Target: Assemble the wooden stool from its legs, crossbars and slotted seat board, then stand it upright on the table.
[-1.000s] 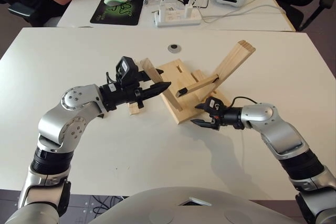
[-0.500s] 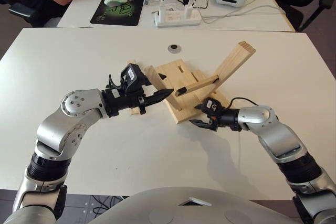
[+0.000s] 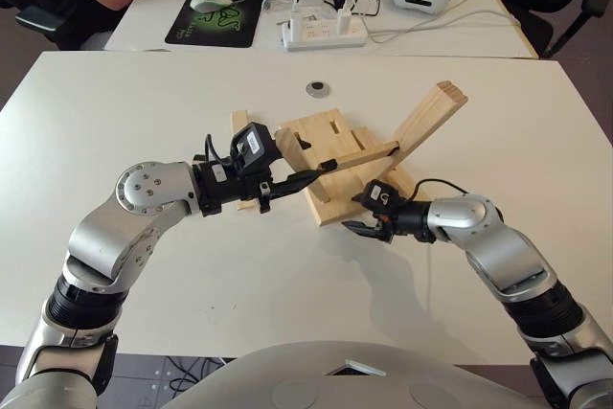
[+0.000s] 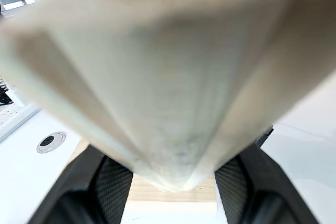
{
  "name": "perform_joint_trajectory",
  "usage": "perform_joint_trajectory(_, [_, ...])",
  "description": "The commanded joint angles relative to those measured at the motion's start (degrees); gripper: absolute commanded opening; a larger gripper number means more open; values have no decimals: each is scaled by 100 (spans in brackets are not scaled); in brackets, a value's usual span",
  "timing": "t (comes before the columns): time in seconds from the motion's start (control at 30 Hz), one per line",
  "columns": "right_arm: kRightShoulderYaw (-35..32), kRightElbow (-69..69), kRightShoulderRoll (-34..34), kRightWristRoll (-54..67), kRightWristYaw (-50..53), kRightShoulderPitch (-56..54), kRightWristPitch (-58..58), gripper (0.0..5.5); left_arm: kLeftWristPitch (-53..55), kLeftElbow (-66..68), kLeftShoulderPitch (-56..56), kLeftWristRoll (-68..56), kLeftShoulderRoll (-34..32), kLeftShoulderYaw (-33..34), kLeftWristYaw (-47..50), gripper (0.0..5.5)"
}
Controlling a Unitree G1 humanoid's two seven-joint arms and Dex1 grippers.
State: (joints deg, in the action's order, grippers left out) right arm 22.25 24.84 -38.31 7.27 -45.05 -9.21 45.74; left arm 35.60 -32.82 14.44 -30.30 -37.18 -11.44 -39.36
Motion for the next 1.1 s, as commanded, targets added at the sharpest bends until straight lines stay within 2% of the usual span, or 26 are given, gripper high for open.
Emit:
perform_joint_trajectory(0.03, [249,53,77,56,-12,27,242,286,387,103,-131,201,-138,-309,-50,207])
perform_joint_trajectory(0.4, [518,295,79,44,62,-183,589,286,434,119,11,448,-96,-573,-19,207])
perform_joint_trajectory(0.57, [510,375,38,13,69,-205,373,286,420,249,25,557,-163,-585,-27,207])
perform_joint_trajectory(0.67, [83,420,21,205,72,-239,407,286,403,295,-2,543,-208,-513,-51,207])
perform_joint_trajectory(0.8, [-1151,856,-1,1299,-246,-341,1082,286,409,331,-15,511,-251,-399,-72,207])
perform_joint_trajectory(0.87, [-1390,978,-69,1614,-333,-362,1251,286,416,320,-41,506,-255,-363,-68,207])
perform_joint_trajectory(0.97, [-2465,1299,61,2813,-625,-302,1572,245,391,373,-76,537,-258,-309,-67,207])
perform_joint_trajectory(1.1, [-3113,1689,157,3820,-671,-152,1453,181,399,438,-49,549,-240,-262,-54,207])
